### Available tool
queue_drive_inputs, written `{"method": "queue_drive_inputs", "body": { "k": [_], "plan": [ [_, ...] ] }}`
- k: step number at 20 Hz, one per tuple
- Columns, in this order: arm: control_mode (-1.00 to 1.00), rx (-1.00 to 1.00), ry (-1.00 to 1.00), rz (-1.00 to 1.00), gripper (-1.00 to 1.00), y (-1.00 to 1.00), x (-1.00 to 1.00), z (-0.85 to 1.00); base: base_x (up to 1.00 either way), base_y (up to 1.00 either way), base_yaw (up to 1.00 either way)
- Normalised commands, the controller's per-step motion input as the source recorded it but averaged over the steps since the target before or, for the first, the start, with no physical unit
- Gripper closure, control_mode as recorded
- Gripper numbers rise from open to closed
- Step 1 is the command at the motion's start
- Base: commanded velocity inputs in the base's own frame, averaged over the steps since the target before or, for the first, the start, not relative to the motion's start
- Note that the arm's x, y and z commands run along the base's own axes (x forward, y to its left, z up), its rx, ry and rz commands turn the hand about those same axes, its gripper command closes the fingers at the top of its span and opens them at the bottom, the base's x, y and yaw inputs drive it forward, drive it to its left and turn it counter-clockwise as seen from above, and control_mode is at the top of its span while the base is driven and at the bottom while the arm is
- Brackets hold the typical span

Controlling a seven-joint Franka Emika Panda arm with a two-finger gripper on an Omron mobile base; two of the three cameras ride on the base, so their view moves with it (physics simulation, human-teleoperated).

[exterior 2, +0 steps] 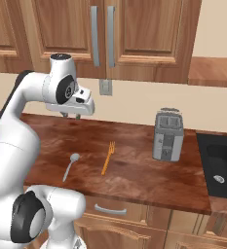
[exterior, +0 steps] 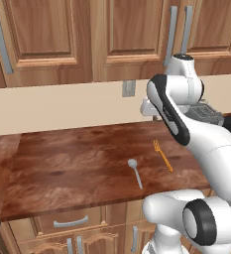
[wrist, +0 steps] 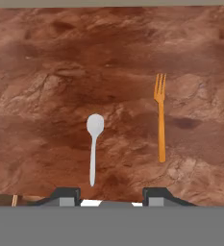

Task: Take the fork and place it on the left side of the plate. Then take the spoon and place it on the right side of the plate. Make sure they're directly next to the plate.

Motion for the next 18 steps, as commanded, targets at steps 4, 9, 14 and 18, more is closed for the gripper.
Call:
{"method": "queue_drive_inputs", "body": {
  "k": [4,9,14,18],
  "plan": [
    [-1.0,0.0,0.01,0.02,-1.0,-0.09,-0.05,-0.11,0.0,0.0,0.0],
    [-1.0,0.03,0.06,0.04,-1.0,-0.59,-0.04,-0.89,0.0,0.0,0.0],
    [-1.0,0.0,0.09,0.01,-1.0,-0.83,0.0,-1.0,0.0,0.0,0.0],
    [-1.0,-0.04,0.02,0.05,-1.0,-0.47,0.08,-0.87,0.0,0.0,0.0]
  ]
}}
